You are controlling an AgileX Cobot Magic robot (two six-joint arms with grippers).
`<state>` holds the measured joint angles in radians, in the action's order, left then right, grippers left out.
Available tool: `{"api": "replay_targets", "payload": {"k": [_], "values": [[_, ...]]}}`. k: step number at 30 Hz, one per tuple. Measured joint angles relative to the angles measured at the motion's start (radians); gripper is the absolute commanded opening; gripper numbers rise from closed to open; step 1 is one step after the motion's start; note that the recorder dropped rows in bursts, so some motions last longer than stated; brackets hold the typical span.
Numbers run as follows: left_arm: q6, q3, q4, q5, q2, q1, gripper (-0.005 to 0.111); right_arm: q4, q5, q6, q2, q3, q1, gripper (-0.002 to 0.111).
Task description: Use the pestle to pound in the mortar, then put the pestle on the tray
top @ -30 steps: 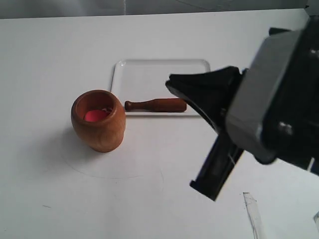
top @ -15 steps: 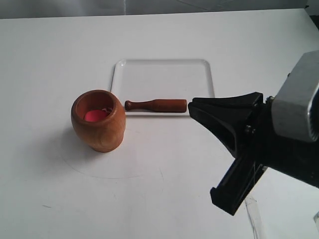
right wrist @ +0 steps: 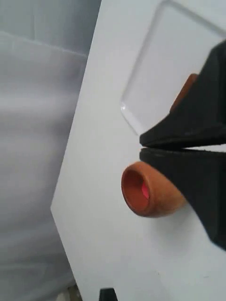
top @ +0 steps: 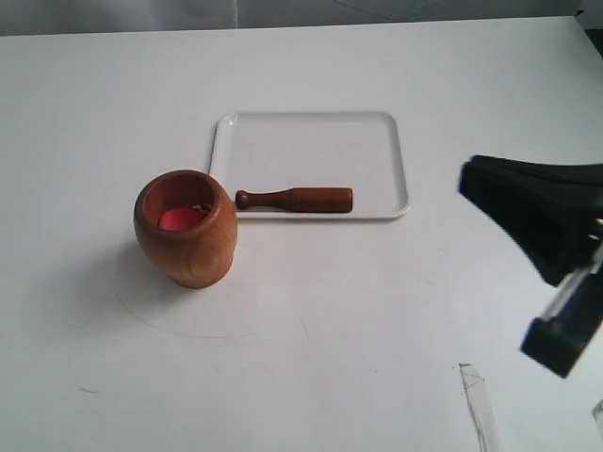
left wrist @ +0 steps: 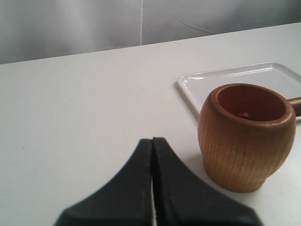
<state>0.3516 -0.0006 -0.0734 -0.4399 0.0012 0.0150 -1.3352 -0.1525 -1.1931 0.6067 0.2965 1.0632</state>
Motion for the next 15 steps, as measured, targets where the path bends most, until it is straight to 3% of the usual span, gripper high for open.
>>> {"api": "replay_targets", "payload": {"k": [7, 12, 15], "values": [[0.000, 0.000, 0.000, 0.000, 0.000, 0.000, 0.000, -0.059, 0.056, 0.000, -0.379, -0.197, -0.299, 0.000], [0.000, 0.000, 0.000, 0.000, 0.000, 0.000, 0.000, -0.023, 0.137, 0.000, -0.562, -0.276, -0.470, 0.000], [0.000, 0.000, 0.000, 0.000, 0.000, 0.000, 0.000, -0.020, 0.201, 0.000, -0.601, -0.293, -0.630, 0.000]]}}
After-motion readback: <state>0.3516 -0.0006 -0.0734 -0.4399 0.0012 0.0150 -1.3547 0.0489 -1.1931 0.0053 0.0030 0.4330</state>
